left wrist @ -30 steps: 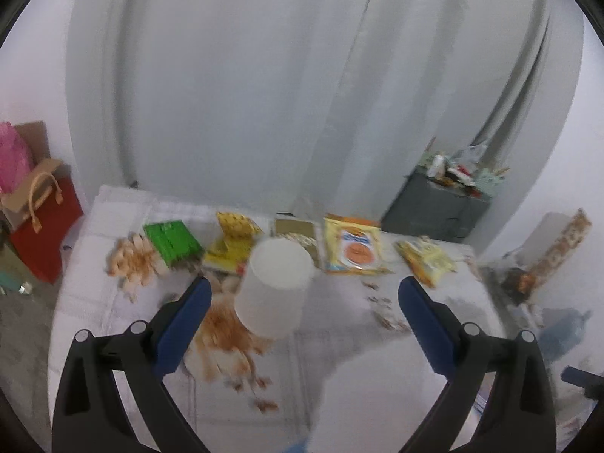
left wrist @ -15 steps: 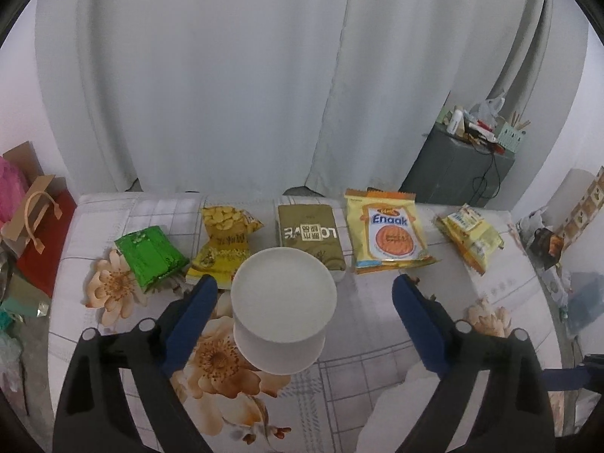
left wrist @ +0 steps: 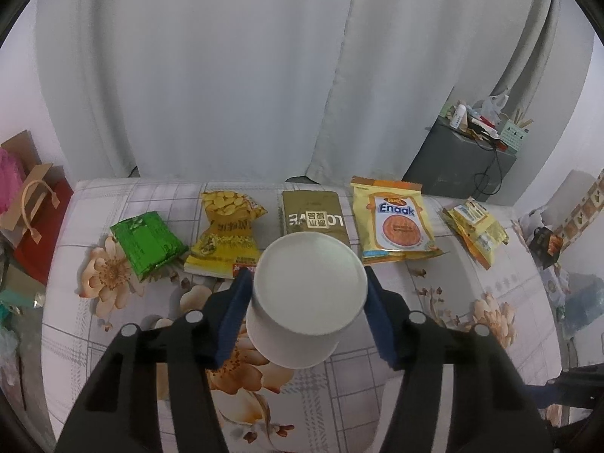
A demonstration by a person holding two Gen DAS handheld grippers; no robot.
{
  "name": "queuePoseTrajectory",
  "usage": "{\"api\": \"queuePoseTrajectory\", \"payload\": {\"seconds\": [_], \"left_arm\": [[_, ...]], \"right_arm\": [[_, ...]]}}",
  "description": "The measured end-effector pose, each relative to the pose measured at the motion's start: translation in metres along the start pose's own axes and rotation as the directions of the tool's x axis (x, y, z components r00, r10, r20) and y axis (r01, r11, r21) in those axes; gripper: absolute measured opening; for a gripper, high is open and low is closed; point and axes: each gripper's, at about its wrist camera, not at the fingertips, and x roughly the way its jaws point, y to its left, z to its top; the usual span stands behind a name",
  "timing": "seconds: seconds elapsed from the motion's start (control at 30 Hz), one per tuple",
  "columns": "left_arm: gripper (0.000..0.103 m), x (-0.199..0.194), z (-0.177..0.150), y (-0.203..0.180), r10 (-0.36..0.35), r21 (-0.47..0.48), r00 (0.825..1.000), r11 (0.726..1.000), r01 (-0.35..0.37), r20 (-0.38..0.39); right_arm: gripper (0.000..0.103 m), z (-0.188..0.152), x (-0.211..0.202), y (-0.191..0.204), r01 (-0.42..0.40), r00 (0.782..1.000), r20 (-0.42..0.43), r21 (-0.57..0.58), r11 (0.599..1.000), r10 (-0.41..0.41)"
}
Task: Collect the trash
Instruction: 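Grasp the white paper cup with the left tool while the right tool grasps the white tissue, then carry the paper cup and tissue over the blue wastebasket with both tools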
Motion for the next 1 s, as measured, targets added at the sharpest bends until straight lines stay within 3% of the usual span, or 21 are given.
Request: {"api": "queuePoseTrajectory", "payload": {"seconds": [0.1, 0.2, 0.47, 0.7, 1.0], "left_arm": [[0.056, -0.002, -0.001, -0.001, -0.008, 0.002, 1.000, 1.000, 0.008, 0.005], [0.056, -0.006, -0.002, -0.002, -0.011, 0.002, 1.000, 1.000, 0.011, 0.016], [0.056, -0.039, 0.001, -0.001, -0.019, -0.005, 0.997, 1.000, 0.019, 0.079], [0.056, -0.087, -0.001, -0.002, -0.037, -0.009, 0.987, 0.999, 0.039, 0.154], [0.056, -0.157, -0.016, -0.032, -0.143, 0.040, 0.968, 0.990, 0.138, 0.207]], "right_arm": [[0.014, -0.003, -0.007, -0.003, -0.013, 1.000, 0.012, 0.007, 1.000, 0.013], [0.007, -0.004, -0.016, -0.005, -0.027, 0.999, 0.037, 0.014, 1.000, 0.026], [0.005, -0.010, -0.056, -0.016, -0.106, 0.984, 0.144, 0.032, 0.994, 0.101], [0.004, -0.021, -0.107, -0.037, -0.205, 0.945, 0.273, 0.057, 0.977, 0.182], [0.004, -0.057, -0.158, -0.074, -0.290, 0.883, 0.411, 0.098, 0.952, 0.227]]}}
